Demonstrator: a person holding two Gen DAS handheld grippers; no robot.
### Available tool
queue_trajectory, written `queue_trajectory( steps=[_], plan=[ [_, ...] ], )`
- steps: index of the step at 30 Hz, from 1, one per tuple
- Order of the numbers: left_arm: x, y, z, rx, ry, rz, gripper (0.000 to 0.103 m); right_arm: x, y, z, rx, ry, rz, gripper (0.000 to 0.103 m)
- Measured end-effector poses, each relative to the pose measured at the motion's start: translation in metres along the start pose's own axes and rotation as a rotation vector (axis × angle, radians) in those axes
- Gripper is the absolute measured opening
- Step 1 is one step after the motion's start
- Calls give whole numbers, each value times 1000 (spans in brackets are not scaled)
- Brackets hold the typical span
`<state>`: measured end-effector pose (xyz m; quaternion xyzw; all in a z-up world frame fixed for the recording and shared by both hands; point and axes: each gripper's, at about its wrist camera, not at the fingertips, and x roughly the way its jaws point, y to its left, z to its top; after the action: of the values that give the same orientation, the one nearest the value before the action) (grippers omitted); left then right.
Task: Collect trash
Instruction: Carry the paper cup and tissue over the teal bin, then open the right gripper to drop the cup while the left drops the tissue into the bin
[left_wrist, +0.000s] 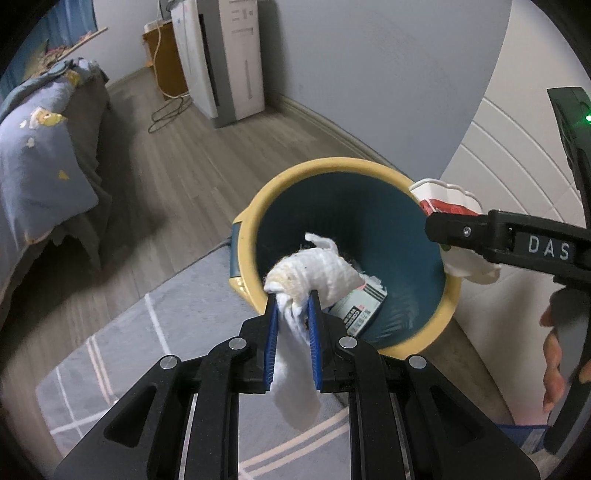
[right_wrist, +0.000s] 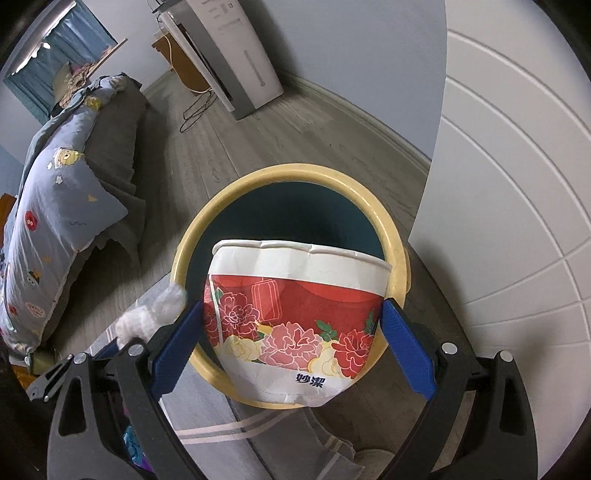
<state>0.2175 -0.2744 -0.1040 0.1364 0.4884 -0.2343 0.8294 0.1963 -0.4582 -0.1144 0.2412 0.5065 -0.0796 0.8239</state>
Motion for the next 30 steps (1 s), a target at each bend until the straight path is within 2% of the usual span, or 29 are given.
queue_trajectory(
  steps=[12,16,20,23,27,28,30],
  plan=[
    [23,-5,8,10,16,-25,17,18,-8,2,26,14,-18,93],
    [27,-5,14,13,6,-17,18,16,-14,5,69,-13,17,93],
    [23,1,18,-5,-33,-23,28,10,-16,7,89,-62,41,93],
    [22,6,19,-24,-51,-31,30,6,-13,7,89,-92,67,94],
    [19,11,17,-35,-68,-34,31,6,-7,6,87,-91,97,96],
    [19,13,16,-36,-67,-27,33,7,-5,5,78,-84,86,97],
    [18,16,15,-37,-67,-15,51,8,-1,5,62,-72,65,97]
  ],
)
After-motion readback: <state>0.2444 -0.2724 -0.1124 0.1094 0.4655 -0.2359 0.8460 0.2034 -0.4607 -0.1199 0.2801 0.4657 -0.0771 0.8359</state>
